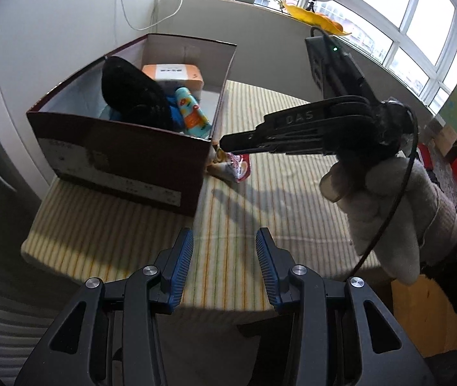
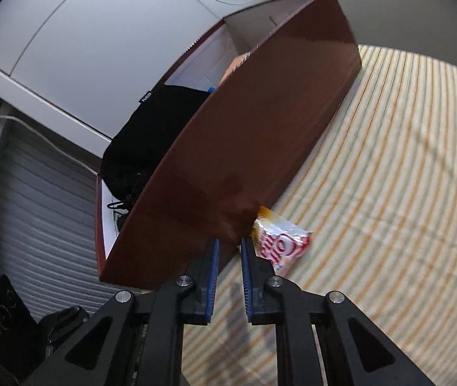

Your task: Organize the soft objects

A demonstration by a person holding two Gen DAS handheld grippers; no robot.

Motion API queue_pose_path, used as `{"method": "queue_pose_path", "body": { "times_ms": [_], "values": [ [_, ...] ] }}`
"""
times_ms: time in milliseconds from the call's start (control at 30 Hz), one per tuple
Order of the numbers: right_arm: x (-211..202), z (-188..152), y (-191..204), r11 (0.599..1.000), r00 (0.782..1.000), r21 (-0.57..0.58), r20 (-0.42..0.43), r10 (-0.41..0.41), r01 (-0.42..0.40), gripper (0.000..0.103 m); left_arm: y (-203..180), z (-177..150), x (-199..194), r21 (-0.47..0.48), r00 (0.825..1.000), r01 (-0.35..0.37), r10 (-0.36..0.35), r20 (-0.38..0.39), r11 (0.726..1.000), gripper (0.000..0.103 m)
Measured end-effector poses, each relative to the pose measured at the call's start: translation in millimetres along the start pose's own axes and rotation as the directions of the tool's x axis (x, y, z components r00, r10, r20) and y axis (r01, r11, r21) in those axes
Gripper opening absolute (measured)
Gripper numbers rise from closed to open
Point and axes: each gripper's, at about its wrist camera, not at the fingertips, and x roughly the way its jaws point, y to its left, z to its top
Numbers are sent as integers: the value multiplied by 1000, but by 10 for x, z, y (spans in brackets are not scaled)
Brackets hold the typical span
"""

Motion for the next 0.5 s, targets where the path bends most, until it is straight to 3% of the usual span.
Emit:
{"method": "queue_pose_path", "body": {
  "times_ms": [200, 267, 333, 500],
  "values": [
    [134, -33, 27, 997, 996, 6, -22, -83, 83, 12, -2, 3, -32, -7, 1000, 12, -12, 5, 1000, 39],
    [90, -29, 7, 989, 989, 0, -5, -147, 147, 6, -11, 1, -39, -7, 1000, 16, -16, 8, 1000, 39],
    [-24, -28, -37, 977, 976, -1, 23, -215, 215, 5, -20, -10, -49, -5, 1000, 20, -20, 9, 1000, 39],
    [-245, 24, -144, 976, 975, 9, 53, -216, 216, 6, -37, -10, -9, -12, 999, 38, -38, 3, 999, 39]
  ]
}}
